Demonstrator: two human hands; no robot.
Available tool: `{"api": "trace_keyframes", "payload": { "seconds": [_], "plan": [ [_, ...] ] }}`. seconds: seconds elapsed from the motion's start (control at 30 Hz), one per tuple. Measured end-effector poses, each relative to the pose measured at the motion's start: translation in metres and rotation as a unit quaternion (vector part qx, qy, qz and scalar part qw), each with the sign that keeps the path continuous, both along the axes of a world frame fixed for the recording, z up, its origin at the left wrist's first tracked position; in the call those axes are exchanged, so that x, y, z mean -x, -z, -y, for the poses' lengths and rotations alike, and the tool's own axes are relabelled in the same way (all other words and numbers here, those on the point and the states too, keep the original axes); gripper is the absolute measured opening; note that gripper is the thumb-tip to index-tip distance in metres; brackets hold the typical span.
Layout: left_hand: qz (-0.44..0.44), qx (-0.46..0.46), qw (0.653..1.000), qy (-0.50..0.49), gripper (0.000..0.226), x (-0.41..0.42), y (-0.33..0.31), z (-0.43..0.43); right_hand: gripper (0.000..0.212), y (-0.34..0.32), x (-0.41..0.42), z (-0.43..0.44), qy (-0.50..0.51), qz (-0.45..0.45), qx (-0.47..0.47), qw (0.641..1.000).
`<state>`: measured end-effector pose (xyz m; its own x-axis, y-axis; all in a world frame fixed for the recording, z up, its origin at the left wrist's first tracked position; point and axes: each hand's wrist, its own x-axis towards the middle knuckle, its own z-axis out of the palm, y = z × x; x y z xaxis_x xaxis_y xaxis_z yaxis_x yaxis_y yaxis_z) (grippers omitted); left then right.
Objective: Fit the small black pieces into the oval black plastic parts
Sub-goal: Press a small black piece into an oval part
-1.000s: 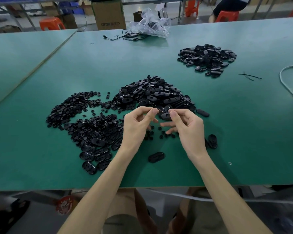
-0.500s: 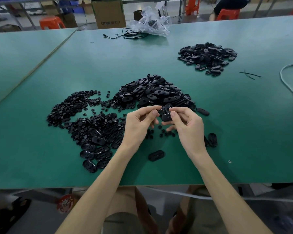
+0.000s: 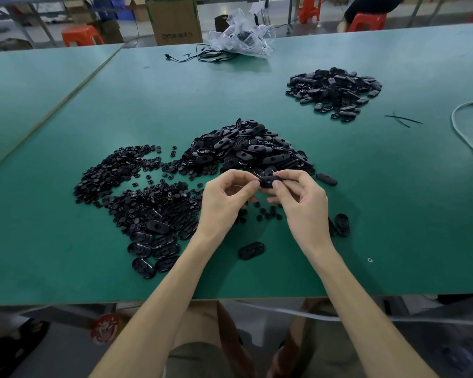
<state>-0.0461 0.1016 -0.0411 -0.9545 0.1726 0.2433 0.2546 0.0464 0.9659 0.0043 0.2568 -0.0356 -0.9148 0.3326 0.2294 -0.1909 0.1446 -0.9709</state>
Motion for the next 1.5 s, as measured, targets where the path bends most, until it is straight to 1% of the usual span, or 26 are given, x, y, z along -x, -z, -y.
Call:
{"api": "trace_keyframes", "payload": {
  "seconds": [0.13,0.23,0.33,0.43,0.57,0.63,0.73,1.0,1.07,1.23,1.37,1.5],
  "plan": [
    [0.004,0.01,1.0,-0.008,0.004,-0.0017,-0.0011,-0.0005,0.017,-0.0004,-0.0015,0.0019,-0.011,0.005,-0.03,0.999],
    [0.006,0.039,0.999,-0.021,0.004,-0.0025,-0.0002,-0.0015,0.016,-0.0005,-0.0026,0.0043,-0.015,-0.002,-0.075,0.997],
    [0.007,0.046,0.999,-0.027,0.004,-0.0027,-0.0001,-0.0019,0.015,-0.0004,-0.0028,0.0056,-0.007,-0.009,-0.091,0.996],
    [0.015,0.036,0.999,-0.035,0.002,-0.0026,0.0,-0.0019,0.015,-0.0003,-0.0024,0.005,0.002,-0.013,-0.065,0.998],
    [0.031,-0.006,0.999,-0.038,0.005,-0.0019,-0.0006,-0.0002,0.022,-0.0032,-0.0041,0.0031,-0.002,-0.031,0.014,0.999],
    [0.03,-0.006,0.999,-0.034,0.006,-0.0021,-0.0006,0.0002,0.02,-0.0042,-0.0042,0.0028,-0.006,-0.033,0.043,0.999],
    [0.023,0.0,0.999,-0.023,0.006,-0.0027,-0.0016,-0.001,0.015,-0.0039,-0.0041,0.0029,-0.006,-0.028,0.046,0.998],
    [0.002,-0.003,1.0,-0.002,0.006,-0.0054,-0.0065,-0.0018,0.013,-0.0048,-0.0043,0.0031,-0.002,-0.022,0.04,0.999],
    [-0.008,0.006,1.0,-0.008,0.004,-0.0053,-0.0067,-0.0015,0.013,-0.0042,-0.0039,0.0026,0.005,-0.021,0.023,0.999],
    [-0.024,0.059,0.998,-0.007,0.004,-0.0064,-0.006,-0.003,0.018,-0.0011,-0.0037,0.0031,0.043,-0.013,-0.061,0.997],
    [-0.024,0.076,0.997,-0.006,0.003,-0.0067,-0.0059,-0.0037,0.021,-0.0005,-0.0036,0.0063,0.039,-0.019,-0.119,0.992],
    [-0.015,0.089,0.995,-0.028,0.003,-0.0073,-0.0055,-0.0025,0.024,-0.0001,-0.0038,0.0089,0.037,-0.04,-0.19,0.98]
  ]
}}
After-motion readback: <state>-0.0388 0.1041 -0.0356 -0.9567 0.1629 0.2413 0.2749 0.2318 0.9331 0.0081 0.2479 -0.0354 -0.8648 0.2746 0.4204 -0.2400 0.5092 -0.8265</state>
